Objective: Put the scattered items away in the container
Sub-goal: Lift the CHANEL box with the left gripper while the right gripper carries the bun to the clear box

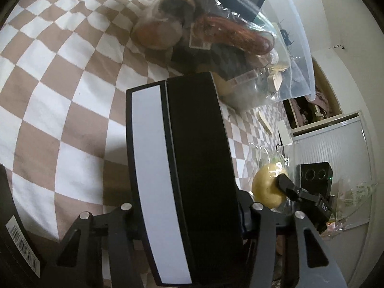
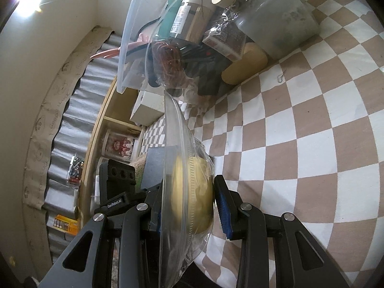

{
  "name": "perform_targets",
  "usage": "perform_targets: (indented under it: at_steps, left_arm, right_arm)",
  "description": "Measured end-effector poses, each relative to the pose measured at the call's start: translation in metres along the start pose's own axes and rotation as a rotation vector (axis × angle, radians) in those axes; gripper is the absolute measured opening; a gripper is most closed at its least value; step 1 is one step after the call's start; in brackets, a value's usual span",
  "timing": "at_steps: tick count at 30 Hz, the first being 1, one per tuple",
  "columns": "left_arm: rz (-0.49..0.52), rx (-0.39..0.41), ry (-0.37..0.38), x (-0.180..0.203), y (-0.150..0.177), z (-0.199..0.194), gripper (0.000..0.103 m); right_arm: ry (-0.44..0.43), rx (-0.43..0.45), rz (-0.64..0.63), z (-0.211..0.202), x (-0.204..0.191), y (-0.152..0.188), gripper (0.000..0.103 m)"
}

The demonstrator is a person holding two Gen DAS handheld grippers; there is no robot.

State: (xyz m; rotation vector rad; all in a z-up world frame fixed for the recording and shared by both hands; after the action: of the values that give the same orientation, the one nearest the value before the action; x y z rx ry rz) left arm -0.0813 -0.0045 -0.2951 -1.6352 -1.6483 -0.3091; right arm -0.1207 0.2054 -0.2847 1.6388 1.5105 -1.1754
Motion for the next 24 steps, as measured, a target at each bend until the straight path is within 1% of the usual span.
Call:
perform_targets:
  at_steps: [5,10,16,20,22,24]
  left_arm:
    - [0.001,0.053,0.051,0.01,-0.005,-0.011,0.052]
    - [0.03,0.158,0.116,0.035,-0.027,-0.037,0.052]
    - [0.118,0.256,0.129,0.073,-0.058,-0.069,0.052]
    - [0.171,0.315,0.131,0.102,-0.089,-0.086,0.052]
    - [0.202,0.357,0.13,0.119,-0.107,-0.098,0.052]
    - [0.229,0.388,0.122,0.131,-0.118,-0.106,0.052]
  right_arm:
    - [-0.007,0.035,-0.021,-0.008,-0.007,-0.003,0.037]
    - [-0.016,0.071,-0.111,-0.022,-0.036,-0.011,0.036]
    - [0.013,0.143,-0.249,-0.045,-0.08,-0.034,0.036]
    - [0.079,0.174,-0.377,-0.057,-0.114,-0.05,0.036]
    - [0.1,0.185,-0.421,-0.061,-0.131,-0.057,0.036]
    - [0.126,0.199,-0.476,-0.065,-0.149,-0.064,0.036]
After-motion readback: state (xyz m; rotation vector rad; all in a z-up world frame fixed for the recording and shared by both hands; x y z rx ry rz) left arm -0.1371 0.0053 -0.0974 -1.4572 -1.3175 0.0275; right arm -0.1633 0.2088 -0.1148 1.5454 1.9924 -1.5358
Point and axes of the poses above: each gripper's, at about its wrist camera, not at the fingertips, and z roughly the way its jaws point, x to its right, y to its underside, the point moved 9 cm from there along z, roughly the way its jaws point, and after that the axes turned 9 degrees about z, right-handed, at the moved point
